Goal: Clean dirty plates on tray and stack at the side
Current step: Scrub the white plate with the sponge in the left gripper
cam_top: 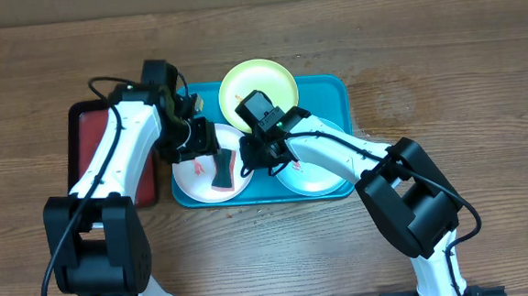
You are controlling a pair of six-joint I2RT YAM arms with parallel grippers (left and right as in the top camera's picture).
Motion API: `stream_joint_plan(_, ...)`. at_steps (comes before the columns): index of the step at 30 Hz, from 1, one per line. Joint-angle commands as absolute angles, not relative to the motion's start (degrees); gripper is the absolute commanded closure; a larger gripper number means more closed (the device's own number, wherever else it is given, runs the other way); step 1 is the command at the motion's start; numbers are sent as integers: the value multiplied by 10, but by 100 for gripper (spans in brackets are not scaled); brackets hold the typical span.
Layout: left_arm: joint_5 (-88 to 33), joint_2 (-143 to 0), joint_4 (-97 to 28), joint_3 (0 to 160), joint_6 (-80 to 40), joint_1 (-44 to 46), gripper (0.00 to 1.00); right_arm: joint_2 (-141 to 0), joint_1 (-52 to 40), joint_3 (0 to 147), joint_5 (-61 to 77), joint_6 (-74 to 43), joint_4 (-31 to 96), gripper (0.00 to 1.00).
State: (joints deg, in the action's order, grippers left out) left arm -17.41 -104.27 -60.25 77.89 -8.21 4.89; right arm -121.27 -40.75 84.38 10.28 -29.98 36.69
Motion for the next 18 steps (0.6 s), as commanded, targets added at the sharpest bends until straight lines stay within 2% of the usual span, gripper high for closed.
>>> stream_joint_plan(1,-208,-1046,-580,747,-75,55,37,-1217,-409,855,103,-303,366,88)
stream_joint_plan(4,-211,-1046,-562,726,-69,61,32,-1217,-409,855,103,-303,366,88)
stream_joint_plan(8,-204,-1046,-539,703,-63,76,32,-1217,-409,855,103,-303,365,88)
stream_joint_plan(13,-179,-1047,-496,677,-81,84,35,-1217,-409,855,103,-303,366,88)
stream_joint_plan(15,-152,-1047,-494,676,-104,84,41,-1217,-409,855,103,-303,367,88)
stream_joint_plan(18,-144,-1047,-492,676,-109,84,42,-1217,-409,855,103,-303,367,87)
